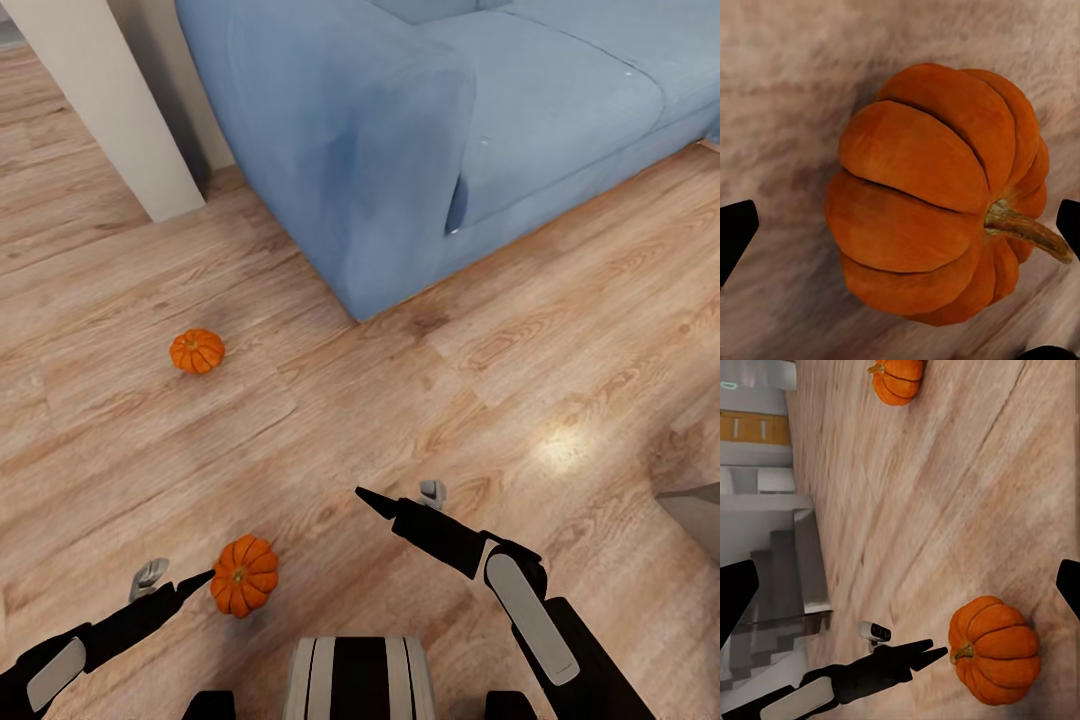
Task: Place each of the two pumpkins and all three candles from the living room inside a cabinet in the living room (use any cabinet), then make sure every cabinet is closed, and position the cauldron so it is next to a table in the living room.
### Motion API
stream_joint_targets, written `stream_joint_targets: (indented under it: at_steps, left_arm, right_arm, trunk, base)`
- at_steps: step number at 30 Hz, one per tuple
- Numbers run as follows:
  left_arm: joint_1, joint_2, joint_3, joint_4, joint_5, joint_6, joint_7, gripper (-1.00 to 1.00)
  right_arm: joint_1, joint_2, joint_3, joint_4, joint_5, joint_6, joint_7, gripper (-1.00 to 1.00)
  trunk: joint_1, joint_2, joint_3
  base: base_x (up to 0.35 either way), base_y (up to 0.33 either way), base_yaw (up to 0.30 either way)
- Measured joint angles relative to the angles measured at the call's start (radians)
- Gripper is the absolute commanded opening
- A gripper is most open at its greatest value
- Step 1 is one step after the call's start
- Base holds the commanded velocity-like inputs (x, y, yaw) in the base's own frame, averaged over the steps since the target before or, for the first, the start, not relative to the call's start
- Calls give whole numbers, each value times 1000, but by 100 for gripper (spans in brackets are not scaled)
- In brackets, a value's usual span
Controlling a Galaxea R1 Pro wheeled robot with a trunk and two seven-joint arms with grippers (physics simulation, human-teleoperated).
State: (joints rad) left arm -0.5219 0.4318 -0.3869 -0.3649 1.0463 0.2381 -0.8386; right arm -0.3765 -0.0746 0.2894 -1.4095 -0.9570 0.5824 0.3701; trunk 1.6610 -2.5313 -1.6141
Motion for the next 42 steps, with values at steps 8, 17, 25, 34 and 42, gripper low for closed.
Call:
stream_joint_targets:
  at_steps: [8,17,25,34,42]
  left_arm:
    - [0,0,0,-1,0,-1,0,100]
    - [0,-1,0,-2,-1,-1,-1,100]
    - [0,-2,0,-2,-1,-1,-1,100]
    - [-1,-1,0,-2,0,-1,-3,100]
    - [0,-1,0,-1,0,-1,-2,100]
  right_arm:
    - [0,0,0,3,0,0,0,100]
    - [0,1,0,7,0,0,-5,100]
    - [0,2,0,9,1,0,-5,100]
    - [0,2,0,9,0,0,-5,100]
    - [0,2,0,9,0,0,-5,100]
  trunk:
    - [1,-1,-12]
    - [4,-2,-31]
    - [5,-3,-47]
    - [5,-3,-47]
    - [5,-3,-47]
  base:
    - [0,0,0]
    - [0,0,0]
    - [0,0,0]
    - [0,0,0]
    - [0,-95,0]
